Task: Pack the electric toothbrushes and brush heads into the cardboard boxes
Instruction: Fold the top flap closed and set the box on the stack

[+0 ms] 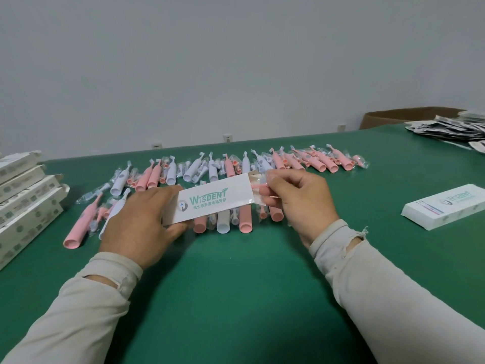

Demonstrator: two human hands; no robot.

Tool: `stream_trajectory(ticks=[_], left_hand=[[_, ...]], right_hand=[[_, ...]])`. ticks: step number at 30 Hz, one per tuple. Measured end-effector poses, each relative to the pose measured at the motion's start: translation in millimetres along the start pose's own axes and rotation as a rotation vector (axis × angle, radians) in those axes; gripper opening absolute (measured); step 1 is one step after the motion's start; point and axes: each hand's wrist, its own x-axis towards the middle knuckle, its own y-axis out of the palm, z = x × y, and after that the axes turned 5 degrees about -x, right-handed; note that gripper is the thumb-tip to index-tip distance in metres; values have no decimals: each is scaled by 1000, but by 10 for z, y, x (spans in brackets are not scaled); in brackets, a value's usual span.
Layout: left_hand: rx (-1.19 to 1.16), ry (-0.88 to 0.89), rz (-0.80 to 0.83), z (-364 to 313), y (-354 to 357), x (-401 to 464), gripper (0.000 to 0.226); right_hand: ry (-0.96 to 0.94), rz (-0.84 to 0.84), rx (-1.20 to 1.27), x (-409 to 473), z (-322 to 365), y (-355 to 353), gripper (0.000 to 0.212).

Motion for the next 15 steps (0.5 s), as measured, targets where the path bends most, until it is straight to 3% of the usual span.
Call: stream_trajectory(ticks=[3, 10, 12, 15], left_hand=[[3, 3, -2, -8, 12, -7, 63], [18, 31, -34, -27, 38, -14, 63], [31, 37, -28, -28, 44, -11, 62], [18, 31, -35, -15, 38, -3, 62]], right_hand=[[-171, -75, -386, 4, -60, -4, 19], [-191, -17, -400, -17, -83, 9, 16], [-180, 70, -385, -31, -63, 24, 17], [-34, 352, -208, -55, -1, 32, 16]])
